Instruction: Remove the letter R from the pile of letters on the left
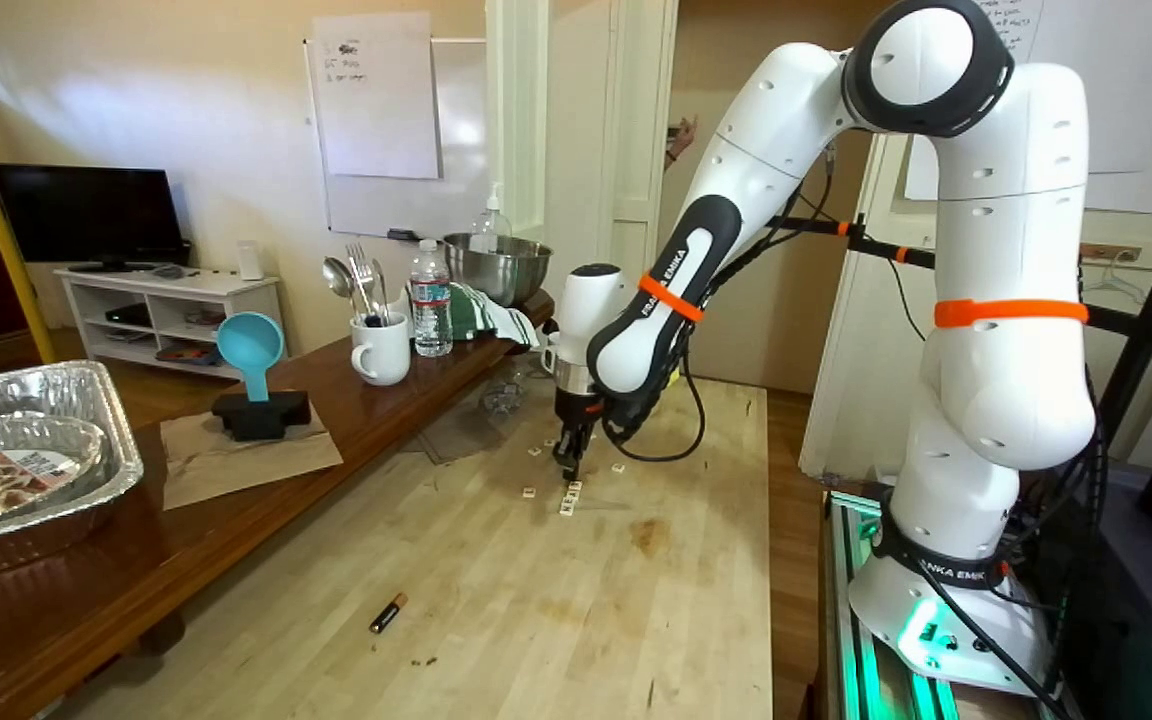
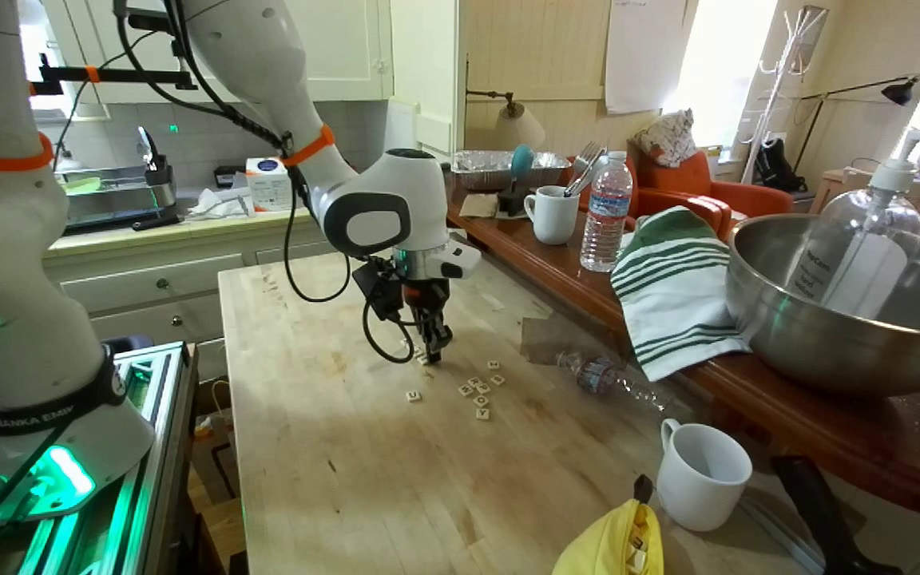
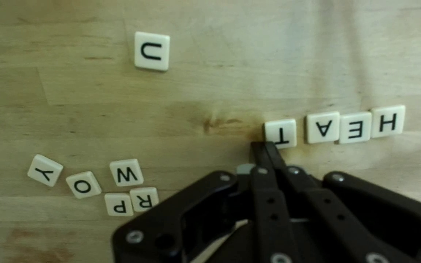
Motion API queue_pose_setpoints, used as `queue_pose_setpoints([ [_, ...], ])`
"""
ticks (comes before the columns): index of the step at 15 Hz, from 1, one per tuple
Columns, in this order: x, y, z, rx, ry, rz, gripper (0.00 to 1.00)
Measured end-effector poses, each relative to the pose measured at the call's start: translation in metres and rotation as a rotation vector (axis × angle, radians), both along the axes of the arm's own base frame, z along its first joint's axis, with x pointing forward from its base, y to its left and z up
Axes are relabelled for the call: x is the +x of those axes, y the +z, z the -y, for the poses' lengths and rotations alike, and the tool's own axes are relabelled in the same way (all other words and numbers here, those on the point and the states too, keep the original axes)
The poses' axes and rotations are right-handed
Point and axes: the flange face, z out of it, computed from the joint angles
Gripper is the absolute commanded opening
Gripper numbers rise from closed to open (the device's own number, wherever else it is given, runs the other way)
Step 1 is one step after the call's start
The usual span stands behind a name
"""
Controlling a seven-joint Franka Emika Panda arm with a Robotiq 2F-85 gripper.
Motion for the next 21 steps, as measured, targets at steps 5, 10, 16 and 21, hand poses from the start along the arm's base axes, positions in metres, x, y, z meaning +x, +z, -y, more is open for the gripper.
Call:
queue_pose_setpoints([
  [5, 0.0, 0.0, -0.004, 0.009, -0.005, 0.0, 0.0],
  [10, 0.0, 0.0, -0.008, 0.012, 0.0, 0.0, 0.0],
  [16, 0.001, 0.008, -0.008, 0.012, 0.001, 0.015, 0.0],
  [21, 0.003, 0.023, -0.013, 0.014, 0.01, 0.046, 0.0],
])
